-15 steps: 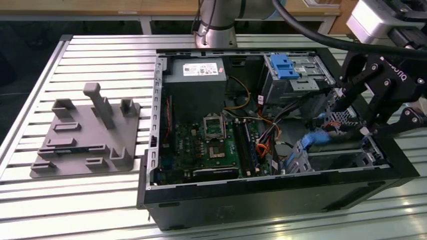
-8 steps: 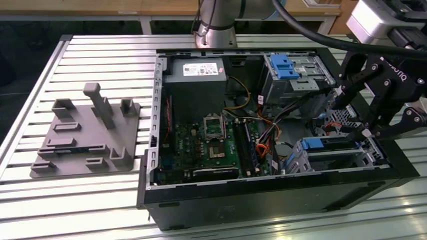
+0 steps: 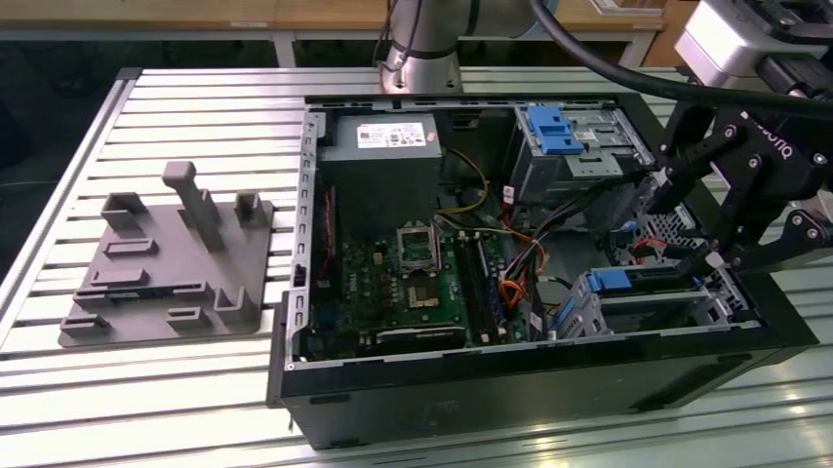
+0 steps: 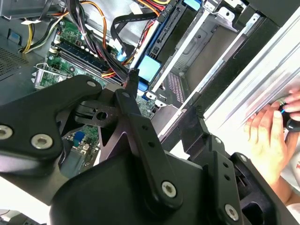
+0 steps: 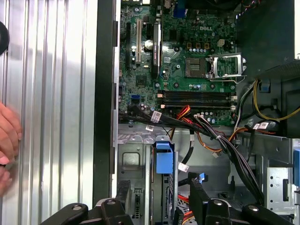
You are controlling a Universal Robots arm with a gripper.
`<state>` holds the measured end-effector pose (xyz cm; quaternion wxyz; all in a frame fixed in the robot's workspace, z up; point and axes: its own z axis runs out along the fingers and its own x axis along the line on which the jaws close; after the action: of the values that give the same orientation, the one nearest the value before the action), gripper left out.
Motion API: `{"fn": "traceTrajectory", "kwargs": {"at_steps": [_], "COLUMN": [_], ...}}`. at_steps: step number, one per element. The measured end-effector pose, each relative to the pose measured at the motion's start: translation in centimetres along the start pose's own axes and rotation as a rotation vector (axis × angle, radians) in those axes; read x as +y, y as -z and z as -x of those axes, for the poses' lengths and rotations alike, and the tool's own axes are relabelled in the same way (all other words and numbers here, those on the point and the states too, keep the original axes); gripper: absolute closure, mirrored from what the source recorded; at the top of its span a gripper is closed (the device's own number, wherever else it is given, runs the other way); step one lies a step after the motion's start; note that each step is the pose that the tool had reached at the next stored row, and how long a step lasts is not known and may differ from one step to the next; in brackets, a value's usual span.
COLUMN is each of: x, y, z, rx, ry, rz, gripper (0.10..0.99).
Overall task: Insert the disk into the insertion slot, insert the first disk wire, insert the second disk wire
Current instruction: 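Insert the first disk wire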
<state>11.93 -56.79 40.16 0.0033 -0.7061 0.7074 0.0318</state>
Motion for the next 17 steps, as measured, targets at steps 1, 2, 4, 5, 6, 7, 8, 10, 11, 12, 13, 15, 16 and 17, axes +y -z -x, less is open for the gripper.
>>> {"fn": "traceTrajectory", "kwargs": {"at_steps": [1,2,4,5,6,7,8,10,11,12,13,15,16,17], "x": [0.0,0.0,0.0,0.0,0.0,0.0,0.01,0.02,-0.01,-0.1,-0.2,-0.54,-0.86,-1.14], "y": [0.0,0.0,-0.01,-0.01,-0.02,-0.03,-0.04,-0.02,-0.01,-0.01,0.0,-0.01,0.0,0.01], "z": [0.0,0.0,0.0,0.0,0.0,0.0,0.0,0.0,0.0,0.01,0.01,0.01,0.01,0.01], "rx": [0.0,0.0,-0.0001,0.0,0.0002,0.0008,0.002,0.004,0.0041,0.0042,0.0042,0.004,0.0041,0.0041], "ry": [0.0,0.0,0.0,0.0,0.0,-0.001,-0.003,-0.01,-0.011,-0.011,-0.011,-0.011,-0.011,-0.011], "rz": [0.0,0.0,0.0,0.0,0.0,-0.001,-0.003,-0.006,-0.006,-0.006,-0.006,-0.006,-0.005,-0.003], "gripper": [0.471,0.471,0.471,0.471,0.471,0.471,0.471,0.471,0.471,0.471,0.471,0.471,0.471,0.471]}}
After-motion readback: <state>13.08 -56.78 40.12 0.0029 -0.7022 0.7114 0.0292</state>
